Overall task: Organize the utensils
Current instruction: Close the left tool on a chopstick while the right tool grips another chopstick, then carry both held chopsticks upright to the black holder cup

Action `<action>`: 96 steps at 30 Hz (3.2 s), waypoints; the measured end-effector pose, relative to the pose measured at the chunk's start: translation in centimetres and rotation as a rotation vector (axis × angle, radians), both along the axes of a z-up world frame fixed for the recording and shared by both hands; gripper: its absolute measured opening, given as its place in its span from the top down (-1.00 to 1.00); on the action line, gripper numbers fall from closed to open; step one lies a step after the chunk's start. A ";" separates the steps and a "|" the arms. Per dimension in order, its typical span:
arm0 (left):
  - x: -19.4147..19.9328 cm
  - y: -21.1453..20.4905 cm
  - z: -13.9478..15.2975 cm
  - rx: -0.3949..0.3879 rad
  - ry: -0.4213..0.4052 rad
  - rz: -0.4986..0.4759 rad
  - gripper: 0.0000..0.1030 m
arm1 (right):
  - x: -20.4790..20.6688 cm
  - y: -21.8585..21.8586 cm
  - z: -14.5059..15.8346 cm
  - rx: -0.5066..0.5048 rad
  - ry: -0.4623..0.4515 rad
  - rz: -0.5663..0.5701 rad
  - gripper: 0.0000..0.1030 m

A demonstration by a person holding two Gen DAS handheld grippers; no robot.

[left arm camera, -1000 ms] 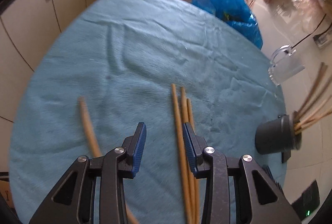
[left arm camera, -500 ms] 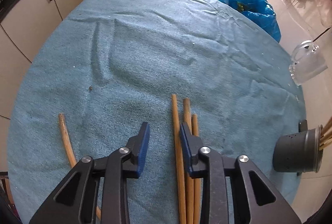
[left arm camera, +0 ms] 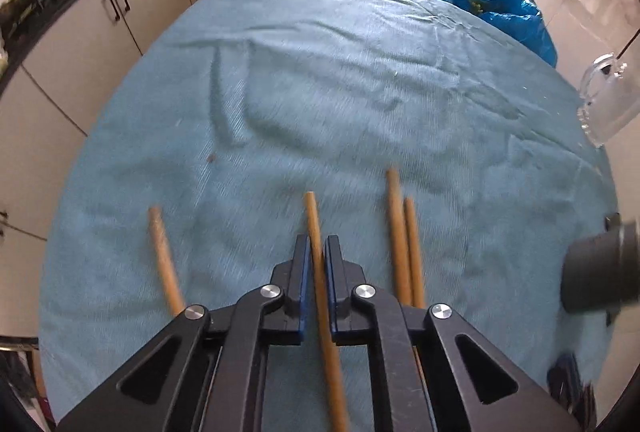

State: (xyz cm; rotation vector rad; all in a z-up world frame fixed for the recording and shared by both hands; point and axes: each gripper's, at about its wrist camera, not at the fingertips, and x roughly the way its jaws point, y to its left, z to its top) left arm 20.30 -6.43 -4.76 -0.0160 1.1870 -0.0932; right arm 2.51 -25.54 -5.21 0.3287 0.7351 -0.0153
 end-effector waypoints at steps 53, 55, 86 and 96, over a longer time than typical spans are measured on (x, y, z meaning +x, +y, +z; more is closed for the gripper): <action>-10.3 7.8 11.1 -0.234 -0.270 0.001 0.89 | 7.3 6.8 12.9 0.058 -0.085 0.304 0.84; -11.5 7.3 12.3 -0.233 -0.298 -0.015 0.89 | 4.9 6.3 13.8 0.053 -0.137 0.287 0.84; -15.9 2.7 16.2 -0.205 -0.385 -0.110 0.89 | -6.8 -2.8 16.9 0.097 -0.324 0.053 0.84; -16.2 2.5 17.1 -0.210 -0.398 -0.119 0.89 | -8.2 -4.9 17.5 0.110 -0.350 -0.008 0.84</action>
